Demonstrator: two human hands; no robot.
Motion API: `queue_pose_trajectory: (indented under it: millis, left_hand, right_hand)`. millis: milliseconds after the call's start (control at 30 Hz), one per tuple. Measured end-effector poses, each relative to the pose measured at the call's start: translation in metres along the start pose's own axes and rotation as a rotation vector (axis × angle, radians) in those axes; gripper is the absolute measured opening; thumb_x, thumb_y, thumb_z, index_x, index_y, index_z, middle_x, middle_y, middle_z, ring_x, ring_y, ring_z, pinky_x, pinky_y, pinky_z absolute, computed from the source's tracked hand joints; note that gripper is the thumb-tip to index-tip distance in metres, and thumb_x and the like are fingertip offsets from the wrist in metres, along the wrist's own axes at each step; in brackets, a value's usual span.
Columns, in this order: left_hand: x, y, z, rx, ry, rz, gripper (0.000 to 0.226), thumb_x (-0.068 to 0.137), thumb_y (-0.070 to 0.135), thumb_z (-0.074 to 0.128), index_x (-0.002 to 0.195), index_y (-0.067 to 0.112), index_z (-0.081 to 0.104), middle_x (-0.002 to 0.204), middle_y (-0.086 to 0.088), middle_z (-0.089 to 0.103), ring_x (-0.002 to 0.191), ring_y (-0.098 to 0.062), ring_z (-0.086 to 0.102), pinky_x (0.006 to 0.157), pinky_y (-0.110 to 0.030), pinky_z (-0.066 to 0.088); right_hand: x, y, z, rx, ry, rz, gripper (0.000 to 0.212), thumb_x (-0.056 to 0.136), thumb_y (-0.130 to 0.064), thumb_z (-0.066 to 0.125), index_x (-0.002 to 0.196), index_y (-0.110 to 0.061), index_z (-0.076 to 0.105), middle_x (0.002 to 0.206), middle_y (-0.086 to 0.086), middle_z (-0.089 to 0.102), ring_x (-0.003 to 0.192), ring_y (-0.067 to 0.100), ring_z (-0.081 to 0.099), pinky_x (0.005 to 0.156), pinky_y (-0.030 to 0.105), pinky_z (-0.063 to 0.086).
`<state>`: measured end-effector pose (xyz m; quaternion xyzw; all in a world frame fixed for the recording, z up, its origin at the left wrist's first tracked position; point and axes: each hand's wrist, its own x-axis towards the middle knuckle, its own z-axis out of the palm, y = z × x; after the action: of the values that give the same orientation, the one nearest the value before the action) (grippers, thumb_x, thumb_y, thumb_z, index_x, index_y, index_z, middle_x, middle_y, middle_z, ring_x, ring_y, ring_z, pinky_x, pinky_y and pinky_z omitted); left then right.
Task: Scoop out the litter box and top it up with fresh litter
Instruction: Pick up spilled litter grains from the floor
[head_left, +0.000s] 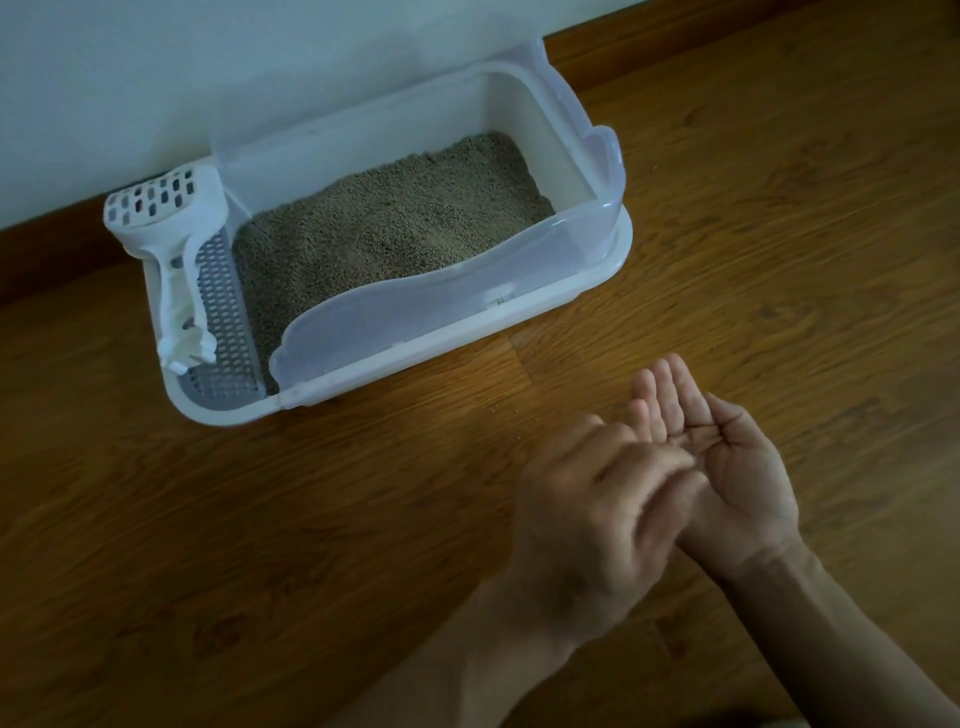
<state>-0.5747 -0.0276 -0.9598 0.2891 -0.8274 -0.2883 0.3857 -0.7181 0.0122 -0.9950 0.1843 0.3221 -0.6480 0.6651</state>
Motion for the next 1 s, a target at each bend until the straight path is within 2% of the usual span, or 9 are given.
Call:
queue_pose_trajectory:
  millis: [100,167,233,367,567,767,867,933,1000]
  left_hand:
    - [-0.003,-0.034,-0.01,0.036,0.111,-0.216,0.016,0.096,0.023,0.062,0.09,0.01,0.07,0.077,0.011,0.054,0.069,-0.001,0.044,0.062,-0.014,0.035]
    - [-0.005,-0.067,-0.016,0.172,0.062,-0.399,0.015,0.092,0.026,0.063,0.092,0.013,0.069,0.078,0.013,0.05,0.066,0.0,0.042,0.059,-0.012,0.033]
    - [-0.008,-0.095,-0.021,0.312,-0.048,-0.486,0.014,0.088,0.027,0.068,0.096,0.016,0.071,0.081,0.011,0.053,0.071,-0.002,0.045,0.06,-0.012,0.034]
    - [-0.006,-0.115,-0.023,0.388,-0.182,-0.408,0.018,0.087,0.029,0.073,0.102,0.019,0.074,0.085,0.01,0.055,0.082,-0.007,0.049,0.065,-0.015,0.041]
    - [-0.006,-0.12,-0.015,0.458,-0.243,-0.218,0.013,0.093,0.023,0.065,0.082,0.016,0.066,0.082,0.005,0.052,0.081,-0.012,0.048,0.06,-0.029,0.049]
    - [0.0,-0.062,-0.015,0.257,-0.008,-0.236,0.019,0.1,0.027,0.049,0.091,0.015,0.06,0.084,0.007,0.054,0.079,-0.008,0.048,0.066,-0.019,0.04]
    - [0.003,-0.008,-0.001,0.15,-0.059,-0.093,0.025,0.101,0.028,0.053,0.087,0.011,0.065,0.082,0.0,0.06,0.079,-0.012,0.049,0.069,-0.025,0.041]
    - [0.003,0.006,0.01,0.167,-0.103,-0.043,0.024,0.101,0.029,0.056,0.09,0.011,0.068,0.086,-0.003,0.064,0.083,-0.015,0.053,0.073,-0.031,0.047]
    - [0.003,0.005,0.016,0.158,-0.099,-0.022,0.024,0.101,0.028,0.058,0.095,0.011,0.072,0.09,-0.004,0.067,0.086,-0.017,0.055,0.076,-0.035,0.049]
  right_hand:
    - [0.005,-0.004,0.005,0.078,-0.021,-0.05,0.05,0.101,-0.025,0.028,0.122,-0.001,0.066,0.124,0.012,0.067,0.123,0.022,0.059,0.099,0.039,0.049]
    - [-0.001,-0.007,0.007,0.173,-0.016,-0.114,0.047,0.1,-0.026,0.033,0.105,-0.006,0.076,0.108,0.005,0.074,0.105,0.019,0.07,0.078,0.036,0.06]
    - [-0.002,-0.008,0.009,0.209,-0.05,-0.157,0.046,0.099,-0.026,0.035,0.099,-0.008,0.077,0.103,0.002,0.075,0.099,0.017,0.072,0.07,0.034,0.061]
    - [-0.001,-0.006,0.008,0.149,-0.009,-0.165,0.047,0.1,-0.026,0.034,0.1,-0.007,0.077,0.103,0.004,0.075,0.099,0.018,0.072,0.07,0.036,0.062]
    - [-0.003,-0.007,0.01,0.147,-0.027,-0.175,0.046,0.099,-0.025,0.034,0.099,-0.007,0.077,0.102,0.004,0.075,0.098,0.019,0.072,0.07,0.036,0.062]
    - [-0.005,-0.005,0.017,0.168,0.047,-0.156,0.048,0.1,-0.025,0.034,0.095,-0.007,0.078,0.102,0.003,0.075,0.097,0.017,0.073,0.068,0.034,0.061]
    - [0.001,0.0,0.011,0.188,0.077,-0.07,0.046,0.1,-0.024,0.033,0.109,-0.005,0.074,0.114,0.009,0.072,0.109,0.021,0.068,0.081,0.038,0.059]
    - [0.002,0.005,0.009,0.115,0.04,0.001,0.049,0.103,-0.027,0.028,0.129,-0.002,0.062,0.132,0.014,0.062,0.127,0.024,0.055,0.104,0.041,0.046]
    - [0.001,0.002,0.002,0.083,-0.001,0.011,0.053,0.103,-0.028,0.023,0.137,0.0,0.052,0.14,0.017,0.054,0.136,0.025,0.047,0.113,0.04,0.035]
